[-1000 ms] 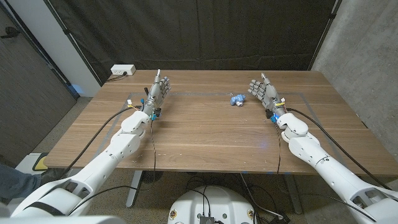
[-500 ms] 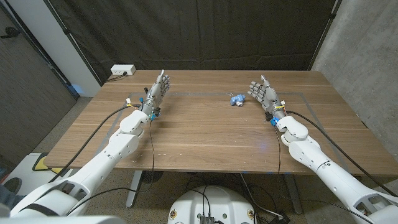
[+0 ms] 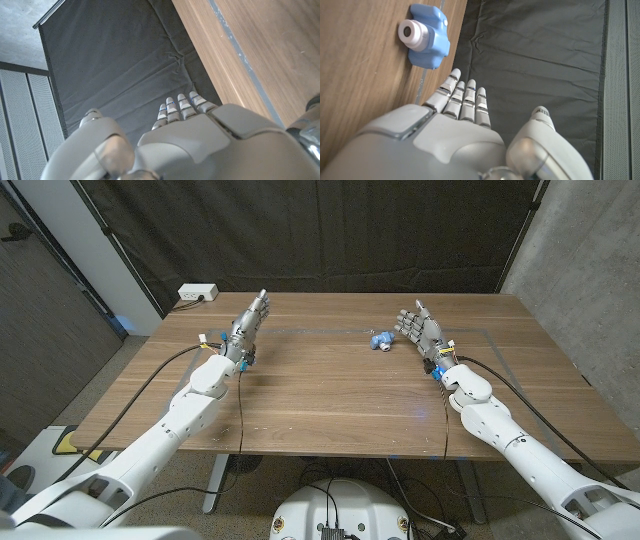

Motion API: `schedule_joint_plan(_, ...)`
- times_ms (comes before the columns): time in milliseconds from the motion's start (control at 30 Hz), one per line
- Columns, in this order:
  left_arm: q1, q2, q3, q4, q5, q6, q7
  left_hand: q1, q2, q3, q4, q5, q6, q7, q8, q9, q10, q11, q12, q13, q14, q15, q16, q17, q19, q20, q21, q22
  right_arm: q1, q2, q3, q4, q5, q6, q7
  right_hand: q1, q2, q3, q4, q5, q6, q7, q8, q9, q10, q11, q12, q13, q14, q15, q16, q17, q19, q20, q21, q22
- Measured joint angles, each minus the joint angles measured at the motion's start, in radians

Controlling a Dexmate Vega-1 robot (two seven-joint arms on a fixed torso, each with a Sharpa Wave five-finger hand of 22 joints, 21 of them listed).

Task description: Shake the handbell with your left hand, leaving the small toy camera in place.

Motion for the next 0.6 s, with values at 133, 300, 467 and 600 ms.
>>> schedule_joint_plan(133,0.002,0.010,-0.003,-0.009,0.024,0.000,0.017,0.017,0.002,-0.002,-0.006,0.000,0.011,0.003,0.004,0.000,0.007,0.001,0.000,0.000,0.014,0.003,0.000,0.000,0.010,-0.001,0.005,0.000,0.005,0.002,-0.003,0.005,0.000,-0.004,0.001,0.000,0.000,0.000,0.000,0.000,0.000,0.000,0.000,0.000,0.000,0.000,0.000,0.000,0.000,0.000,0.000,0.000,0.000,0.000,0.000,0.000)
schedule_joint_plan(300,0.003,0.020,-0.006,-0.015,0.036,-0.006,0.025,0.033,0.007,0.001,-0.016,0.000,0.030,0.005,0.004,0.000,0.030,-0.001,0.006,0.005,0.030,0.002,0.000,0.000,0.027,-0.005,0.007,0.000,0.006,0.002,-0.004,0.005,0.000,-0.011,0.002,0.000,0.000,0.003,-0.003,0.000,0.000,0.000,0.000,0.000,0.000,0.000,0.000,0.000,0.000,0.000,0.000,0.000,0.000,0.000,0.000,0.000)
schedule_joint_plan(467,0.000,0.042,-0.006,-0.033,0.074,-0.014,0.053,0.049,0.007,0.005,-0.020,0.000,0.030,0.005,0.004,0.000,0.029,-0.001,0.006,0.005,0.030,0.002,0.000,0.000,0.027,-0.005,0.007,0.000,0.006,0.002,-0.006,0.005,0.000,-0.020,0.000,0.000,0.000,0.006,0.000,0.000,0.000,0.000,0.004,0.000,0.000,0.000,0.000,0.000,0.005,0.005,0.000,0.000,0.000,0.000,0.000,0.000)
schedule_joint_plan(600,-0.004,0.060,-0.003,-0.053,0.074,-0.014,0.053,0.054,0.012,0.007,-0.023,0.000,0.036,0.000,0.004,0.000,0.029,-0.001,0.006,0.005,0.030,0.002,0.000,0.000,0.027,-0.005,0.007,0.000,0.006,0.002,-0.006,0.005,0.000,-0.022,0.000,0.000,0.000,0.007,0.001,0.000,0.000,0.000,0.004,0.000,0.000,0.000,0.000,0.000,0.005,0.005,0.000,0.000,0.007,0.007,0.000,0.000)
